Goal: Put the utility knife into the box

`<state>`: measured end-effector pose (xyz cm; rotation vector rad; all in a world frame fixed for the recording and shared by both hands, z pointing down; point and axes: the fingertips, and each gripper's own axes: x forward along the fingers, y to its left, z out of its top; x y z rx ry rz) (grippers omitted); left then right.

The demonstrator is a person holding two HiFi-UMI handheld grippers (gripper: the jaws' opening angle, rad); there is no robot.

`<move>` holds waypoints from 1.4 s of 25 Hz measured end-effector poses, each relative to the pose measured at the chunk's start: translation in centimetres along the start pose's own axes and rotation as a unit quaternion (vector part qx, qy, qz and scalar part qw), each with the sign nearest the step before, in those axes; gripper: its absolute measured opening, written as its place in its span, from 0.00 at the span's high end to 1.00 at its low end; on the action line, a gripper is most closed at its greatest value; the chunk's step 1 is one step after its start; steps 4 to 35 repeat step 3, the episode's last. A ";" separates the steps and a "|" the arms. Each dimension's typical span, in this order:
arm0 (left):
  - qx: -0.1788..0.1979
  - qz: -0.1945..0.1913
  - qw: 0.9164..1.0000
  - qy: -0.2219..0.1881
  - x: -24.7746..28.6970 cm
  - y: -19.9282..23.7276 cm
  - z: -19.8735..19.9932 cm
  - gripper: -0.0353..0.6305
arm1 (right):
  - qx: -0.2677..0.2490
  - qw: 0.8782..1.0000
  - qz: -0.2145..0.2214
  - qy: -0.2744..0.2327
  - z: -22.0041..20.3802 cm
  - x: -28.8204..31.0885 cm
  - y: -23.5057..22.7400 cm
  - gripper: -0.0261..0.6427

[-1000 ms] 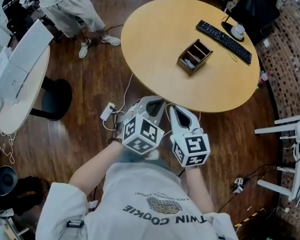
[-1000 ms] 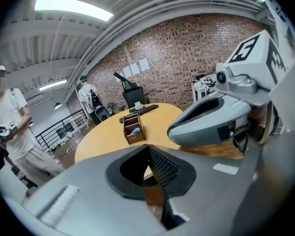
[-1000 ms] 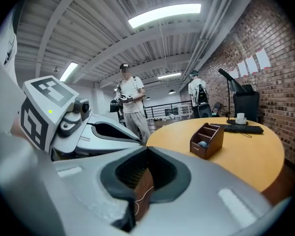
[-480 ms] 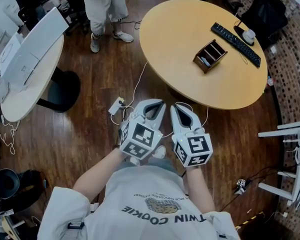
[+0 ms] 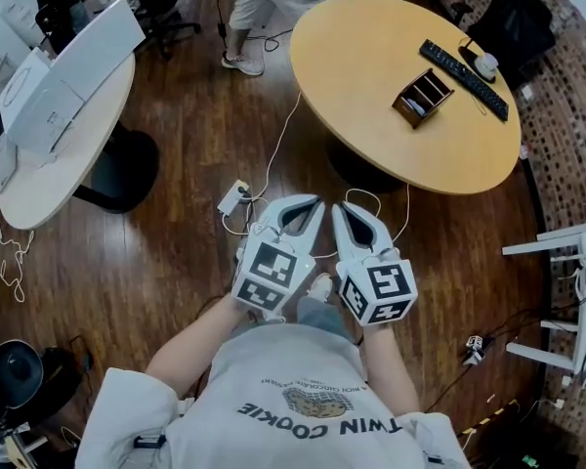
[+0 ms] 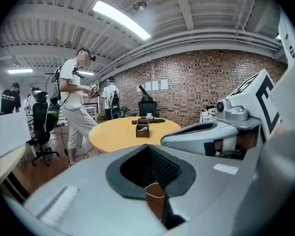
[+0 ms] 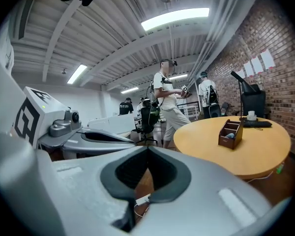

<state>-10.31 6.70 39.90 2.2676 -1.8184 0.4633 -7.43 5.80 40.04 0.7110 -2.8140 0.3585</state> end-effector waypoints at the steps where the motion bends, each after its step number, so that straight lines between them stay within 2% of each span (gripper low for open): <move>1: -0.003 0.000 1.000 -0.002 -0.7 -0.1 -0.2 0.94 | 0.002 1.000 0.000 0.000 -0.2 -0.3 0.6 0.96; 3: -0.008 0.001 1.000 -0.005 -2.0 -0.2 -0.6 0.94 | 0.007 1.000 0.000 0.000 -0.5 -0.8 1.8 0.96; 35: -0.008 0.001 1.000 -0.005 -2.0 -0.2 -0.6 0.94 | 0.007 1.000 0.000 0.000 -0.5 -0.8 1.8 0.96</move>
